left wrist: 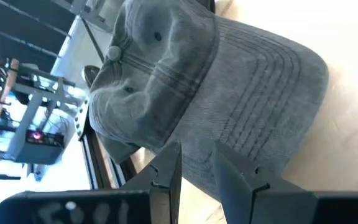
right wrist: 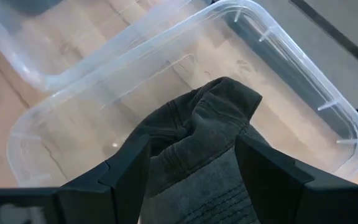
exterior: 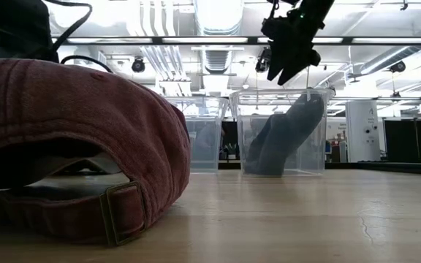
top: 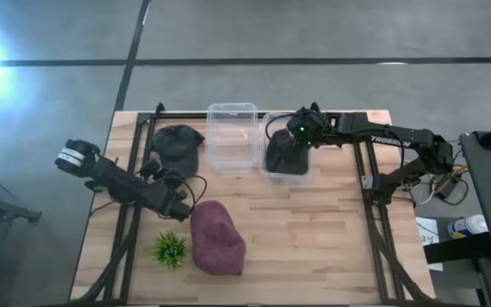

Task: Pick & Place hat
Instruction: Put the black cap into the right transparent bin

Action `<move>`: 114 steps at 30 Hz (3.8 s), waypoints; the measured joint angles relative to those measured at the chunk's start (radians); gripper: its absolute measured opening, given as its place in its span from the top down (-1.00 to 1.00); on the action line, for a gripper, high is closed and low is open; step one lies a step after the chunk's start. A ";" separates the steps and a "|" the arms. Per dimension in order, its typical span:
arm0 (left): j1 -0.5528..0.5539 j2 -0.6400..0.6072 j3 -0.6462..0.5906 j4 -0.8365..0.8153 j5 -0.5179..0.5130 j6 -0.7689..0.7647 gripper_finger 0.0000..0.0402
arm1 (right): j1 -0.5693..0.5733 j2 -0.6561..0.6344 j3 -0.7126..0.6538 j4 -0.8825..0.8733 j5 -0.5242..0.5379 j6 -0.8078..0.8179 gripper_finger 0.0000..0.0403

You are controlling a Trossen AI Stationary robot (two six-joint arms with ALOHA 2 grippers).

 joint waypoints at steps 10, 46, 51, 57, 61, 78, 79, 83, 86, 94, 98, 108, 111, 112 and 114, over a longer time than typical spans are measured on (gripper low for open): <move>0.047 0.000 -0.004 -0.005 -0.029 0.023 0.58 | 0.020 -0.006 0.000 -0.005 0.004 -0.133 -0.13; 0.233 -0.087 0.247 -0.049 0.286 -0.010 1.00 | -0.075 -0.006 0.000 -0.005 -0.209 0.018 -0.13; 0.248 -0.079 0.237 -0.037 0.319 -0.028 0.95 | -0.075 -0.006 0.000 -0.005 -0.213 0.049 -0.13; 0.257 -0.034 0.220 0.092 0.456 0.002 0.62 | -0.075 -0.005 0.000 -0.013 -0.233 0.091 -0.13; 0.265 0.015 0.219 0.144 0.553 0.042 0.42 | -0.075 -0.005 0.000 -0.020 -0.239 0.112 -0.13; 0.261 0.140 0.260 0.038 0.425 0.250 0.29 | -0.075 -0.005 0.000 -0.063 -0.239 0.197 -0.13; 0.259 0.140 0.273 0.027 0.425 0.250 0.29 | -0.075 -0.005 0.000 -0.066 -0.239 0.200 -0.13; 0.255 0.133 0.340 -0.028 0.404 0.265 0.29 | -0.075 -0.005 0.000 -0.079 -0.238 0.203 -0.13; 0.253 0.126 0.374 -0.050 0.345 0.310 0.29 | -0.075 -0.005 -0.001 -0.082 -0.238 0.215 -0.13; 0.253 0.147 0.329 -0.052 0.347 0.437 0.29 | -0.075 -0.005 -0.009 -0.083 -0.238 0.228 -0.13; 0.255 0.166 0.305 -0.045 0.337 0.468 0.29 | -0.075 -0.005 -0.015 -0.083 -0.238 0.228 -0.13; 0.258 0.242 0.261 0.015 0.288 0.567 0.29 | -0.075 -0.005 -0.031 -0.080 -0.237 0.228 -0.13; 0.259 0.271 0.249 0.022 0.202 0.570 0.29 | -0.075 -0.005 -0.032 -0.080 -0.236 0.228 -0.13; 0.259 0.279 0.245 0.022 0.182 0.573 0.29 | -0.075 -0.005 -0.032 -0.080 -0.236 0.228 -0.13; 0.259 0.293 0.241 0.020 0.159 0.577 0.29 | -0.075 -0.005 -0.032 -0.080 -0.236 0.228 -0.13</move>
